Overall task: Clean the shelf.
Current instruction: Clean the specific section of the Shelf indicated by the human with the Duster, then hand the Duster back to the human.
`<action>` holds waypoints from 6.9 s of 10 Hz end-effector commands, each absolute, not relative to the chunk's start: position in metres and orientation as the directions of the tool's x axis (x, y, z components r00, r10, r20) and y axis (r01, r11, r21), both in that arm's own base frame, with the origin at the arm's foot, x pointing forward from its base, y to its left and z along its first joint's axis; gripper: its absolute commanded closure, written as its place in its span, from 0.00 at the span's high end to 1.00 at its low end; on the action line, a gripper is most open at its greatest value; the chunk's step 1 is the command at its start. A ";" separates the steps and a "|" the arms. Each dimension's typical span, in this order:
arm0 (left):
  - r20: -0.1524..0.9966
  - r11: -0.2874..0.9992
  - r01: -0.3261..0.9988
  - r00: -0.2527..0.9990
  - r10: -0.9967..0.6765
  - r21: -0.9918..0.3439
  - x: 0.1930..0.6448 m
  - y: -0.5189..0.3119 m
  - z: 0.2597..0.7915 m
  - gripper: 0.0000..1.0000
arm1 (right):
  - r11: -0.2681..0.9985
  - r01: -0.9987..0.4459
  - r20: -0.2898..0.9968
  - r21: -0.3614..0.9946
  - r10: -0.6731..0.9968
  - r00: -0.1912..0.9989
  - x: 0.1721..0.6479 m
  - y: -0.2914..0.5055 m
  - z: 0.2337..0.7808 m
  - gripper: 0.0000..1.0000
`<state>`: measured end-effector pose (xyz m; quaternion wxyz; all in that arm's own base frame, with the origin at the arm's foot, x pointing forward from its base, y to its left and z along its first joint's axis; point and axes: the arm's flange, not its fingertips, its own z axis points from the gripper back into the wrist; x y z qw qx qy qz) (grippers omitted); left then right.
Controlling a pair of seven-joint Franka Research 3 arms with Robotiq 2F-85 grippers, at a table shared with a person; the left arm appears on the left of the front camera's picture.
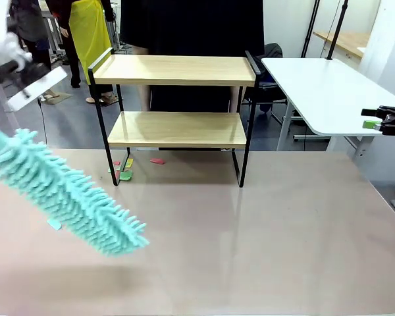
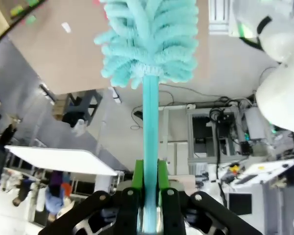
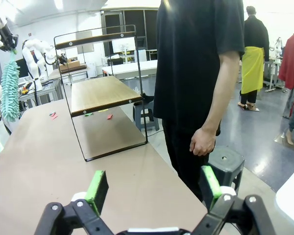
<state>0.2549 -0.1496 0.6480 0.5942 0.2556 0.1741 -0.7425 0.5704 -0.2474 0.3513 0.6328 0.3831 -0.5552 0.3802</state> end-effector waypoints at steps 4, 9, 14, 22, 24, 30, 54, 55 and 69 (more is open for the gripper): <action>-0.588 -0.210 0.975 -0.128 -0.799 0.074 0.254 -0.124 0.644 0.13 | 0.416 -0.908 0.994 0.057 0.058 0.088 0.571 -0.246 0.354 1.00; -0.588 -0.210 0.975 -0.128 -0.799 0.074 0.254 -0.124 0.644 0.13 | 0.416 -0.908 0.994 0.057 0.058 0.088 0.571 -0.246 0.354 1.00; -0.511 -0.168 0.976 -0.075 -0.856 0.139 0.257 -0.119 0.643 0.13 | 0.417 -0.907 0.994 0.063 0.056 0.095 0.570 -0.247 0.351 1.00; 0.119 -0.047 0.955 -0.086 -0.989 0.294 0.254 -0.096 0.565 0.13 | 0.249 -0.961 0.993 0.117 0.000 0.121 0.478 -0.077 0.488 1.00; 0.266 -0.002 0.944 -0.095 -0.959 0.330 0.255 -0.103 0.536 0.13 | 0.158 -0.979 0.991 0.127 0.033 0.133 0.442 -0.039 0.492 1.00; 0.380 -0.120 0.946 -0.234 -0.895 0.301 0.278 -0.100 0.506 0.13 | 0.050 -0.982 0.983 0.182 -0.004 0.182 0.410 0.002 0.482 1.00; 0.368 -0.075 0.950 -0.189 -0.910 0.303 0.292 -0.109 0.537 0.13 | -0.142 -0.975 0.976 0.171 0.159 0.148 0.289 0.187 0.401 1.00; 0.368 -0.075 0.950 -0.189 -0.910 0.303 0.292 -0.109 0.537 0.13 | -0.143 -0.975 0.977 0.173 0.147 0.152 0.291 0.190 0.398 1.00; 0.368 -0.075 0.950 -0.189 -0.910 0.303 0.292 -0.109 0.537 0.13 | -0.218 -0.958 0.982 0.184 0.006 0.187 0.297 0.186 0.402 0.00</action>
